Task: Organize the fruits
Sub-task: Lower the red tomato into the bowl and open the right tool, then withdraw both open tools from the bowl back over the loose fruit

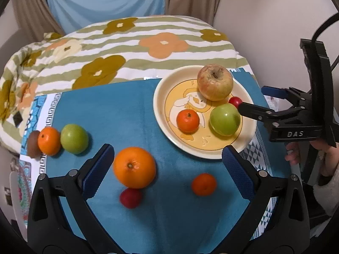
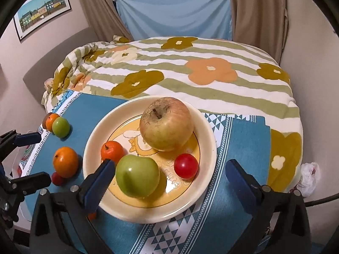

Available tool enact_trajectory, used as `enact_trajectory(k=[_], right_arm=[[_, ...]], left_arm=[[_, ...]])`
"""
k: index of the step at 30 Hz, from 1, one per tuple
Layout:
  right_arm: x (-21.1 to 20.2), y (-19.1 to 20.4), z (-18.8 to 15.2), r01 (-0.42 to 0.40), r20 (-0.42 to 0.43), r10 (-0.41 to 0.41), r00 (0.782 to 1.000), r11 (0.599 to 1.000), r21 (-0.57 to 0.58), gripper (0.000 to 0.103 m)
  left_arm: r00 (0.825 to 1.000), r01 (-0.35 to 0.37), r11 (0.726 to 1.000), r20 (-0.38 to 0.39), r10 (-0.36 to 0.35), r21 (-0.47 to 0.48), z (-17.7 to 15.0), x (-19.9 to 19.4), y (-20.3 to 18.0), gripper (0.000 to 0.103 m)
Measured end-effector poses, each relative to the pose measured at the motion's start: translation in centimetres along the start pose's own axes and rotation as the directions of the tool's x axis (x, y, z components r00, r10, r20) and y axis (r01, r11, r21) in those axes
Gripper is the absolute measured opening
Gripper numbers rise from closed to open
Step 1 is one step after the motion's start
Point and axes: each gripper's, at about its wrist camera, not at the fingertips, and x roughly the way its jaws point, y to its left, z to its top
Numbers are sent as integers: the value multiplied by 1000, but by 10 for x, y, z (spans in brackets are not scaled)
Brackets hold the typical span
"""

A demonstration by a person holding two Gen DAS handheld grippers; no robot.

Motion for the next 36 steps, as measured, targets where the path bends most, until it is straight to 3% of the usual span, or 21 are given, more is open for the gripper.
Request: enact_trajectory(k=[16, 23, 28, 36], right_arm=[[-46, 22, 0, 18, 15, -18, 1000, 999, -39, 103], [-75, 47, -4, 21, 15, -20, 1000, 999, -39, 103], [-86, 70, -13, 36, 10, -36, 999, 999, 20, 103], [-92, 111, -37, 143, 19, -147, 989, 980, 136, 103]], left_arm=[[996, -24, 999, 85, 27, -45, -7, -56, 21, 103], [990, -26, 1000, 137, 28, -15, -16, -91, 42, 103], [989, -6, 1000, 147, 5, 11, -24, -108, 64, 103], [990, 59, 996, 124, -67, 68, -42, -116, 97, 103]])
